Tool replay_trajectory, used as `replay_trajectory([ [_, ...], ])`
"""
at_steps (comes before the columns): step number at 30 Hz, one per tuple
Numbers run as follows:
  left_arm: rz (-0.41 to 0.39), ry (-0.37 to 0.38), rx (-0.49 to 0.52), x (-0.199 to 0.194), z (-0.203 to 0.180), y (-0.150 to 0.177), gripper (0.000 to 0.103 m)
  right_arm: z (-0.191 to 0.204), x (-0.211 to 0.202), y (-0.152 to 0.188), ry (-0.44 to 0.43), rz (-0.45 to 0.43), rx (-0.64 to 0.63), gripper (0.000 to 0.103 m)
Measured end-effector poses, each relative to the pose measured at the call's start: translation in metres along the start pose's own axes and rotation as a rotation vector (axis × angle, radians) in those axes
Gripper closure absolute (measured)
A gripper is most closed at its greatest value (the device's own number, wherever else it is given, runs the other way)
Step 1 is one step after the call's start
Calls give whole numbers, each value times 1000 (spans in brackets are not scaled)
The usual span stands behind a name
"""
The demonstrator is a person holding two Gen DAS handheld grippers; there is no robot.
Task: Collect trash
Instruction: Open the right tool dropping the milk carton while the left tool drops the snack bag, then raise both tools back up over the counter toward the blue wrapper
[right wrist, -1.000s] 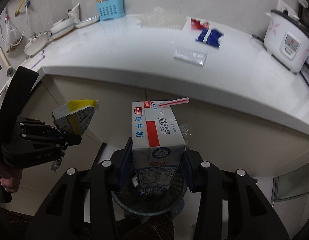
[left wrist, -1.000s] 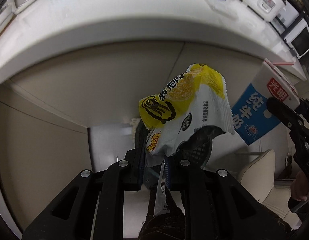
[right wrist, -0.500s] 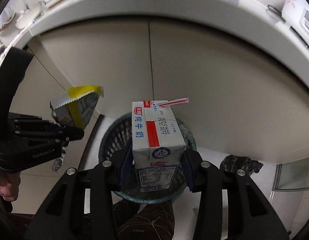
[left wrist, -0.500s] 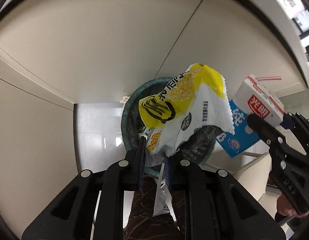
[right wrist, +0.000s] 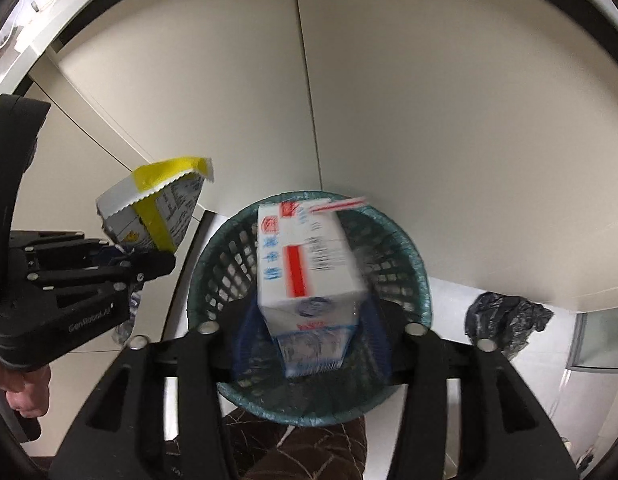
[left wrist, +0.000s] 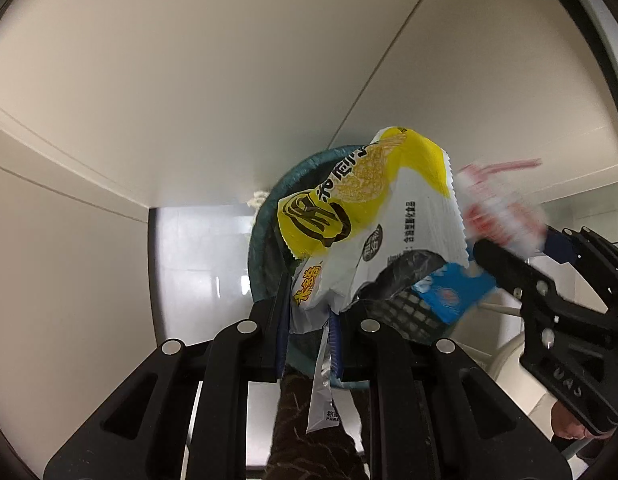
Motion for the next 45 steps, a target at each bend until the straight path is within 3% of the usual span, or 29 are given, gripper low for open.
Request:
replay_trajectory([
  [1, -2, -3, -2, 3, 0, 1, 88, 1, 3, 1, 8, -4, 2, 42],
  [9, 28, 0, -16, 21, -3, -2, 88, -15, 17, 21, 9, 21, 84, 28],
  [12, 35, 11, -1, 22, -7, 1, 88, -21, 18, 27, 57, 18, 88, 19],
  [18, 69, 28, 43, 48, -25, 1, 86, -45, 18, 41, 71, 27, 152, 18],
  [23, 86, 43, 59, 66, -35, 6, 82, -62, 13, 47, 93, 26, 184, 12],
  [27, 88, 37, 56, 72, -37, 12, 68, -69, 8, 49, 98, 13, 205, 12],
  [29, 80, 13, 69, 73, -40, 15, 50, -71, 6, 50, 104, 8, 204, 12],
  [37, 12, -13, 33, 53, -32, 10, 16, -73, -9, 39, 141, -33, 199, 12],
  [41, -45, -14, 6, 22, -24, 4, 7, -71, -31, 30, 159, -64, 207, 12],
  [45, -69, 2, -34, -12, -19, -2, 6, -67, -61, 19, 161, -91, 205, 12],
])
Point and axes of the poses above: each gripper's, at about its wrist camera, not at the fingertips, and x roughly the way its jaws point, z to its left, y to its underside, the point moved 1 cm from there along x, roughly the way its jaws point, and after that the axes turned 8 degrees about -z, right-handed, at the moved point
